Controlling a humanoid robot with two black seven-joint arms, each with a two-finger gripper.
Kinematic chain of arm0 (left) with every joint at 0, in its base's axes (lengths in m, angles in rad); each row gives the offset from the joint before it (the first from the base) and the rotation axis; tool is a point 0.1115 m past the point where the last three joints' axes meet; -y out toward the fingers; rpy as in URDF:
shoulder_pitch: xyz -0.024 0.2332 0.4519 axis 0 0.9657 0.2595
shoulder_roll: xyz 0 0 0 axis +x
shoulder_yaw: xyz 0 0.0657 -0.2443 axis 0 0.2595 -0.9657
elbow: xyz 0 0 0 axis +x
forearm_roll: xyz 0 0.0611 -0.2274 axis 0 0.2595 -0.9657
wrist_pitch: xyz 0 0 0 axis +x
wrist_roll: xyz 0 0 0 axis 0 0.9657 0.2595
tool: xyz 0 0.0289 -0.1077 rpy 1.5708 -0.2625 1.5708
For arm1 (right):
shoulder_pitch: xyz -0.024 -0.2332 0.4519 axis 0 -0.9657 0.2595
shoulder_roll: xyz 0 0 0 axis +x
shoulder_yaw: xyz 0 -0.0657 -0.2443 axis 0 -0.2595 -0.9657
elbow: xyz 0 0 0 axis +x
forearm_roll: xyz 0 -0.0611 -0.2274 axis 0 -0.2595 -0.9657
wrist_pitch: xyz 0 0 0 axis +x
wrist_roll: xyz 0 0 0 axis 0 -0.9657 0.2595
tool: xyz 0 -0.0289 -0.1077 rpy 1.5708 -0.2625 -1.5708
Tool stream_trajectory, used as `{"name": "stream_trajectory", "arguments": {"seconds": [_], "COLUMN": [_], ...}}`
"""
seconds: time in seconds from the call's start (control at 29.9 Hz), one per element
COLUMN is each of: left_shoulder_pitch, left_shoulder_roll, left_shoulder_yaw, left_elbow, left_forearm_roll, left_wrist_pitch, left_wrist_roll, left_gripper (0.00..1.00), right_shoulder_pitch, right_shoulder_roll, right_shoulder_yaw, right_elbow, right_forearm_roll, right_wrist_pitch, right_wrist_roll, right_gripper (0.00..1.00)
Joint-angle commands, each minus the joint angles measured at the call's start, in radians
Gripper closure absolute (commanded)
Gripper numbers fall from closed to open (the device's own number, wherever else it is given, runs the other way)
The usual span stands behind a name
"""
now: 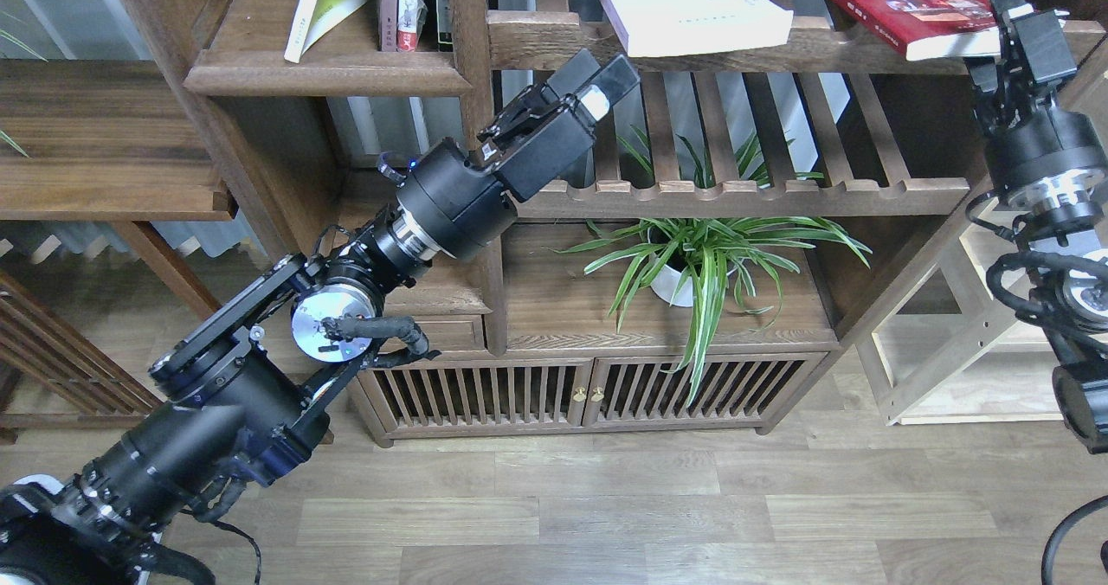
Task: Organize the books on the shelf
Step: 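Grasp the red book on the top shelf with the right gripper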
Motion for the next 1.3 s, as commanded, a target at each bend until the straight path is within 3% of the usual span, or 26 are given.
{"name": "stream_trajectory", "arguments": {"seconds": [0.0,0.13,0.37,0.53,0.97,1.14,1.27], "left_shoulder_pitch": [0.000,0.003,0.006,0.006,0.006,0.006,0.008], "left_shoulder_roll": [0.000,0.000,0.000,0.000,0.000,0.000,0.000], "left_shoulder_yaw": [-0.003,-0.005,-0.006,-0.008,-0.016,-0.022,-0.022], "left_elbow": [0.000,0.000,0.000,0.000,0.000,0.000,0.000], "left_forearm_roll": [-0.002,-0.002,-0.002,-0.003,-0.008,-0.008,-0.008], "left_wrist_pitch": [0.000,0.000,0.000,0.000,0.000,0.000,0.000], "left_wrist_roll": [-0.002,-0.002,-0.002,-0.002,-0.005,-0.003,-0.005], "left_gripper": [0.01,0.01,0.01,0.01,0.01,0.01,0.01], "right_shoulder_pitch": [0.000,0.002,0.025,0.043,0.098,0.092,0.088], "right_shoulder_roll": [-0.010,-0.015,-0.015,-0.015,-0.013,-0.015,-0.003], "right_shoulder_yaw": [0.003,0.008,0.009,0.012,-0.006,-0.017,-0.009], "right_elbow": [0.000,0.000,0.000,0.000,0.000,0.000,0.000], "right_forearm_roll": [0.002,0.005,0.008,0.009,0.022,0.020,0.020], "right_wrist_pitch": [-0.026,-0.047,-0.073,-0.130,-0.185,-0.187,-0.175], "right_wrist_roll": [-0.040,-0.078,-0.097,-0.097,-0.115,-0.115,-0.109], "right_gripper": [0.12,0.17,0.21,0.21,0.36,0.46,0.62]}}
